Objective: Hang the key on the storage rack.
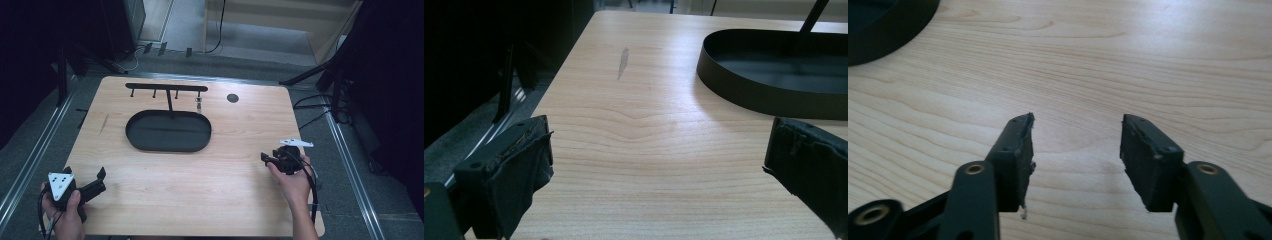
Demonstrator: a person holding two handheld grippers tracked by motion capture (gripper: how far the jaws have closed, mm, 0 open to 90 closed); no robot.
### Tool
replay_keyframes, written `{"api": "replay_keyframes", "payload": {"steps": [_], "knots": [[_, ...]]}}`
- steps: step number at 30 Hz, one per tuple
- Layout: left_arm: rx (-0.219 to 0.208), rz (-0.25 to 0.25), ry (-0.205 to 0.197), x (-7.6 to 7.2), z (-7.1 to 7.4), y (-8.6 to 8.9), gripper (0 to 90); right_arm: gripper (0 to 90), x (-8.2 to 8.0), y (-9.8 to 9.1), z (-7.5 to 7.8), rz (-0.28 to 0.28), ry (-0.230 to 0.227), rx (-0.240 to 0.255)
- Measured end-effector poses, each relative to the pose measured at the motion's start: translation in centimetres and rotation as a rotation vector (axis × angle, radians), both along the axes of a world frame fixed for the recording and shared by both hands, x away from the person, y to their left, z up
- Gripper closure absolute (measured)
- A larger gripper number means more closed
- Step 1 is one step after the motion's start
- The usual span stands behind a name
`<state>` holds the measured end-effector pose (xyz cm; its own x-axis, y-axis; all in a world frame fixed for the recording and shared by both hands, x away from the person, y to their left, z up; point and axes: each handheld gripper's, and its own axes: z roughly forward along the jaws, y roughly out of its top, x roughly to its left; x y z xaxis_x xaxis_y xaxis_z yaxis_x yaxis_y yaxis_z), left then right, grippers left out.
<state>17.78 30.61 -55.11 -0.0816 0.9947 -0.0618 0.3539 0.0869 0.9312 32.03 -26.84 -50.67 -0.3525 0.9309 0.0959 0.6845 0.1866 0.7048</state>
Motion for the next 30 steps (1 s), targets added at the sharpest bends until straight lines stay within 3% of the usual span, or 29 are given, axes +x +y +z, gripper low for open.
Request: {"api": "replay_keyframes", "payload": {"steps": [2, 3, 4, 6, 7, 9, 18, 23, 30], "knots": [[0.001, 0.001, -0.002, 0.0, 0.0, 0.0, 0.0, 41.3, -0.5, -0.3, -0.3, -0.003, -0.043, -0.002], [0.001, 0.001, -0.002, 0.0, 0.0, 0.0, 0.0, 41.3, -0.5, -0.3, -0.3, -0.003, -0.043, -0.002], [-0.001, 0.001, -0.002, 0.0, 0.0, 0.0, 0.0, 38.5, -1.2, -0.9, -0.7, -0.030, -0.085, 0.031], [-0.001, 0.001, -0.002, 0.0, 0.0, 0.0, 0.0, 37.8, -1.5, -1.2, -0.8, -0.039, -0.097, 0.045], [-0.001, 0.001, -0.001, 0.0, 0.0, 0.0, 0.0, 35.1, -2.2, -2.0, -1.1, -0.075, -0.131, 0.080], [-0.001, 0.000, -0.002, 0.0, 0.0, 0.0, 0.0, 32.0, -2.7, -2.8, -1.4, -0.101, -0.151, 0.092], [-0.004, 0.002, -0.004, 0.0, 0.0, 0.0, 0.0, 15.4, -5.5, -5.9, -2.8, -0.185, -0.186, 0.100], [-0.001, 0.003, -0.004, 0.0, 0.0, 0.0, 0.0, 13.1, -7.2, -7.6, -3.5, -0.202, -0.210, 0.098], [0.002, 0.003, -0.004, 0.0, 0.0, 0.0, 0.0, 13.1, -9.2, -10.1, -3.9, -0.269, -0.256, 0.153]]}}
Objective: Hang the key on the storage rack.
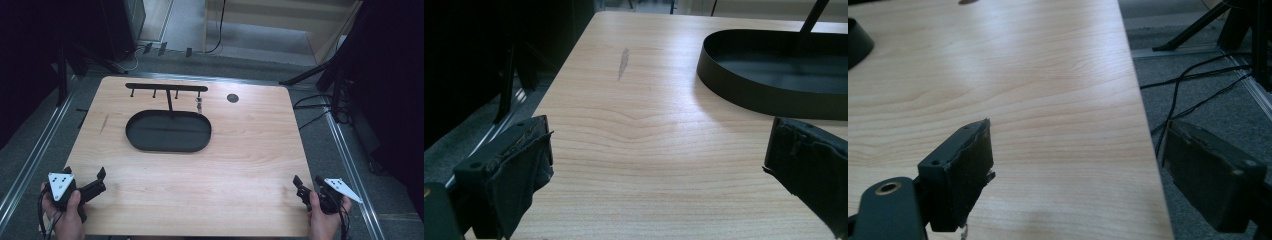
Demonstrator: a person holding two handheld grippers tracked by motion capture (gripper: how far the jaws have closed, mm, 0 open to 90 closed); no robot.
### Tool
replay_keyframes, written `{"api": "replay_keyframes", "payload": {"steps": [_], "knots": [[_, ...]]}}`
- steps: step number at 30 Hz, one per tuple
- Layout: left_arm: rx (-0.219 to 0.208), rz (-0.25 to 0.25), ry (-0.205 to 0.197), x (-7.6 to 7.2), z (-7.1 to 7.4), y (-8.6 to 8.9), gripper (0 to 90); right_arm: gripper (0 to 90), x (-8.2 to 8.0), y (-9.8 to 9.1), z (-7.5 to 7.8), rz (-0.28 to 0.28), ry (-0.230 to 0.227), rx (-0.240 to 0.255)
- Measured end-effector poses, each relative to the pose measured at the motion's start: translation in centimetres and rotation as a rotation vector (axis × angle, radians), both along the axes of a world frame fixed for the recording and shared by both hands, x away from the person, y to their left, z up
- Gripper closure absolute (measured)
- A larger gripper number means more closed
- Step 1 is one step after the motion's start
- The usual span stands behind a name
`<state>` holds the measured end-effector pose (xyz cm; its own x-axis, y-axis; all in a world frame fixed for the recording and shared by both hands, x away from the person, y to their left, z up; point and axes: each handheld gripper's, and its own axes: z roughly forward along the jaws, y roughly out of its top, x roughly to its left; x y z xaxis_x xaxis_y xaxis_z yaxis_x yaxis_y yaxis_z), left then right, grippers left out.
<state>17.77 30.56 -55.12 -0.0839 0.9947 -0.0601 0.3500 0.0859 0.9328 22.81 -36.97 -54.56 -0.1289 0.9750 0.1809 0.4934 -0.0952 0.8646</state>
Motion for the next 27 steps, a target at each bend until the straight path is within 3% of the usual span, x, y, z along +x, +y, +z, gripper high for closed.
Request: {"api": "replay_keyframes", "payload": {"steps": [3, 9, 10, 12, 13, 17, 19, 25, 27], "knots": [[0.001, 0.000, 0.000, 0.0, 0.0, 0.0, 0.0, 13.1, -0.4, -0.3, 0.0, -0.005, -0.015, 0.012], [0.003, 0.000, 0.003, 0.0, 0.0, 0.0, 0.0, 13.2, -1.0, -0.9, -0.1, -0.027, -0.073, 0.097], [0.001, 0.000, 0.004, 0.0, 0.0, 0.0, 0.0, 13.2, -1.4, -1.1, -0.2, -0.043, -0.125, 0.125], [0.000, 0.000, 0.003, 0.0, 0.0, 0.0, 0.0, 13.2, -1.6, -1.1, -0.2, -0.047, -0.145, 0.134], [0.002, 0.001, 0.007, 0.0, 0.0, 0.0, 0.0, 13.2, -2.2, -1.3, -0.3, -0.065, -0.195, 0.163], [-0.009, -0.007, 0.010, 0.0, 0.0, 0.0, 0.0, 13.4, -2.2, -1.6, -0.3, -0.084, -0.194, 0.192], [-0.004, -0.005, 0.009, 0.0, 0.0, -0.1, 0.0, 13.5, -2.2, -1.5, -0.3, -0.083, -0.189, 0.186], [-0.011, -0.008, 0.011, 0.0, 0.0, 0.1, 0.0, 13.7, -2.2, -0.7, -0.2, -0.067, -0.192, 0.105], [-0.013, -0.008, 0.011, 0.0, 0.0, 0.1, 0.0, 13.7, -2.2, -0.6, -0.1, -0.069, -0.185, 0.108]]}}
